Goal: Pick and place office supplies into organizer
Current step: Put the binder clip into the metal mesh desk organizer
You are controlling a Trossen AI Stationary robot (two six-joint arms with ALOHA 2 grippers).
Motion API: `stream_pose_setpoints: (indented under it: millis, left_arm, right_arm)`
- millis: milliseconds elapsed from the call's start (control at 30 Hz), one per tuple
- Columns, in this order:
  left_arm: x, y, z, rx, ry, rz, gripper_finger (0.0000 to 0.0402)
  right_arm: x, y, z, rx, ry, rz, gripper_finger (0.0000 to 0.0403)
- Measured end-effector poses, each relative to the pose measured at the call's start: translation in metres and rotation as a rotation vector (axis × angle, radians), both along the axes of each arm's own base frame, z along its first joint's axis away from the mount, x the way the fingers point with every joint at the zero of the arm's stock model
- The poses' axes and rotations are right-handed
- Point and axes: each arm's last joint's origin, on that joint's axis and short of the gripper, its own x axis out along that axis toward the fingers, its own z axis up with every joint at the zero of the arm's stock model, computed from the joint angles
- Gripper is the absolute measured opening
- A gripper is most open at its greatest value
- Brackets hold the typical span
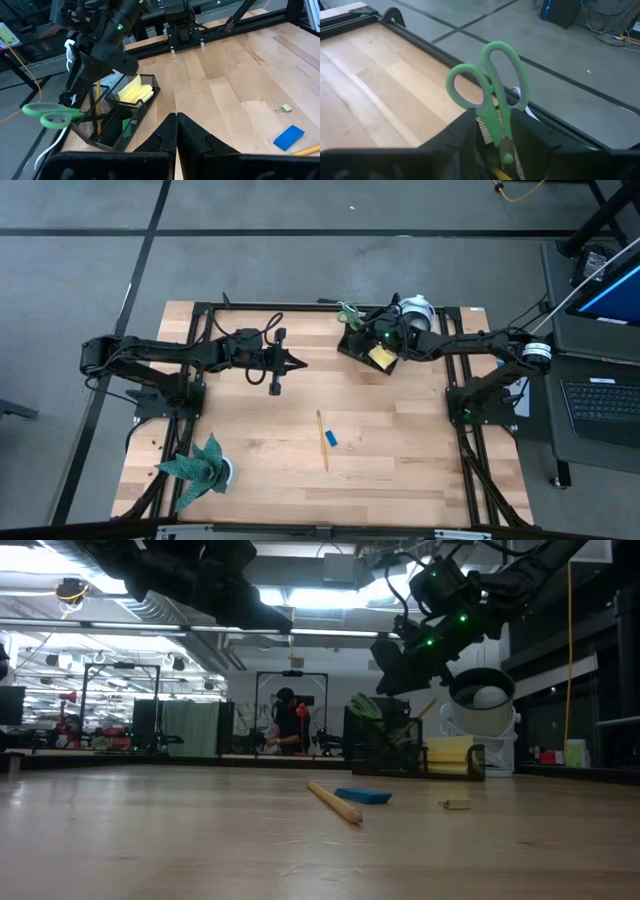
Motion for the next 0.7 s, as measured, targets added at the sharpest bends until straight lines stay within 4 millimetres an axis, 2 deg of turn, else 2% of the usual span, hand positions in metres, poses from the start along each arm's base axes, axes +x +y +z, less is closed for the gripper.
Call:
stream_pose_setpoints:
  millis: [133,300,467,700]
  left_arm:
    - [0.0,0.0,0.0,-0.02,-0.001,0.007,0.0001]
    - [0.0,0.0,0.0,-0.024,-0.001,0.008,0.0003]
    - [0.0,0.0,0.0,-0.023,0.0,0.008,0.0002]
    - [0.0,0.0,0.0,-0.035,-0.001,0.012,0.0001]
  right_arm:
    - [0.0,0.0,0.0,-0.002,0.005,-0.001,0.0159]
    - [-0.001,0.0,0.003,-0.016,0.001,0.006,0.0174]
    - [-0.009,0.005,0.025,-0.076,-0.029,0.059,0.0176]
    - [-0.019,0.028,0.061,-0.059,-0.181,0.364,0.0176]
